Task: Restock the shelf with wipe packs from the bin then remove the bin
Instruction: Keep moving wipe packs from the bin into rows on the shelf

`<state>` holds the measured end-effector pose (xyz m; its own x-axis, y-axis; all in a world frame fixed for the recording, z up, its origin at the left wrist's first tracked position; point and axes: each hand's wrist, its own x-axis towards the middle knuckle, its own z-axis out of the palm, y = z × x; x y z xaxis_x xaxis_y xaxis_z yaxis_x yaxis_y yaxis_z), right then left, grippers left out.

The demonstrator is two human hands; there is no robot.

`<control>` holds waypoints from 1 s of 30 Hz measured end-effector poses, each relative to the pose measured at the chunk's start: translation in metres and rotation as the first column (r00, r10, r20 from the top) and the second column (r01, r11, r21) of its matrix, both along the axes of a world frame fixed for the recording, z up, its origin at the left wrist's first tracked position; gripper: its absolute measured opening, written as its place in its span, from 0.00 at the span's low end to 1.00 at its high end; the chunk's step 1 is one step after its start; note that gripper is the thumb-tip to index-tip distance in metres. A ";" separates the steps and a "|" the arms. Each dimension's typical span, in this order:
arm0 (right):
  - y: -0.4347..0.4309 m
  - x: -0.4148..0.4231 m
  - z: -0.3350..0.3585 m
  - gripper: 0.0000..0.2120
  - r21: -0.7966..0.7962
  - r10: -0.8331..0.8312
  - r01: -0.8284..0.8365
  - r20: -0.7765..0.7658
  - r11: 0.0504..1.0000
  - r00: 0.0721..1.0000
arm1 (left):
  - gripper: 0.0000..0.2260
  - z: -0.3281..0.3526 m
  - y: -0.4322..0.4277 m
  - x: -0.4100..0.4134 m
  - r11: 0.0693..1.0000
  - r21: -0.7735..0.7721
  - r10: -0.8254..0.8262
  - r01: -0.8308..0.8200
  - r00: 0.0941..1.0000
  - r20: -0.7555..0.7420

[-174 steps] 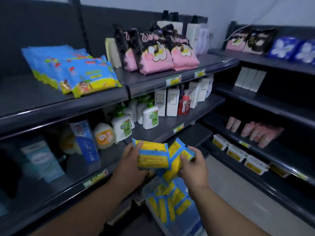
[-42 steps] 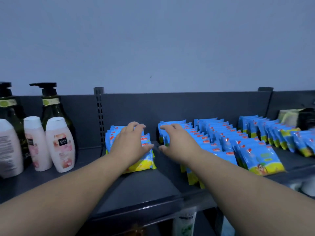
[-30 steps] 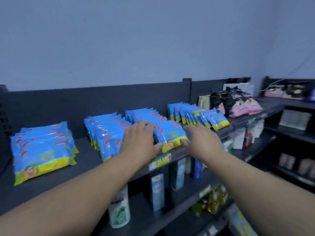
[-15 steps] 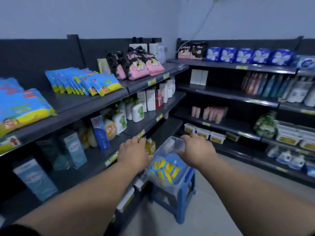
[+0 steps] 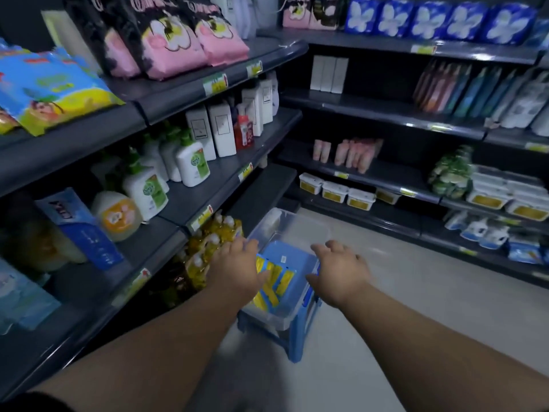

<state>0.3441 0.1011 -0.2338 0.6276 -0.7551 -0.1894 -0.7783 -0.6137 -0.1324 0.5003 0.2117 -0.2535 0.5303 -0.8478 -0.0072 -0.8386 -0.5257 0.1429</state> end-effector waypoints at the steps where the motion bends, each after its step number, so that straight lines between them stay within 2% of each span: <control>1: -0.010 0.014 -0.007 0.29 0.011 0.002 -0.002 -0.009 1.000 1.000 | 0.29 -0.005 -0.010 0.014 1.000 -0.011 -0.004 0.004 1.000 -0.008; 5: -0.044 0.064 -0.038 0.29 0.071 0.013 -0.010 -0.035 0.997 0.999 | 0.26 -0.029 -0.045 0.066 1.000 0.018 0.009 -0.008 0.997 -0.076; 11: -0.083 0.104 -0.115 0.29 0.175 0.035 -0.018 -0.096 0.984 0.995 | 0.29 -0.100 -0.076 0.114 0.979 0.201 0.034 -0.012 0.994 -0.108; 18: -0.111 0.132 -0.226 0.27 0.301 0.152 -0.092 -0.182 0.949 0.972 | 0.29 -0.205 -0.092 0.127 0.939 0.341 0.121 -0.034 0.964 -0.237; 23: -0.134 0.148 -0.293 0.29 0.363 0.233 -0.152 -0.190 0.919 0.954 | 0.29 -0.266 -0.114 0.128 0.922 0.386 0.146 -0.036 0.954 -0.260; 30: -0.173 0.156 -0.348 0.29 0.386 0.219 -0.129 -0.198 0.913 0.956 | 0.29 -0.327 -0.154 0.113 0.915 0.404 0.096 0.004 0.969 -0.229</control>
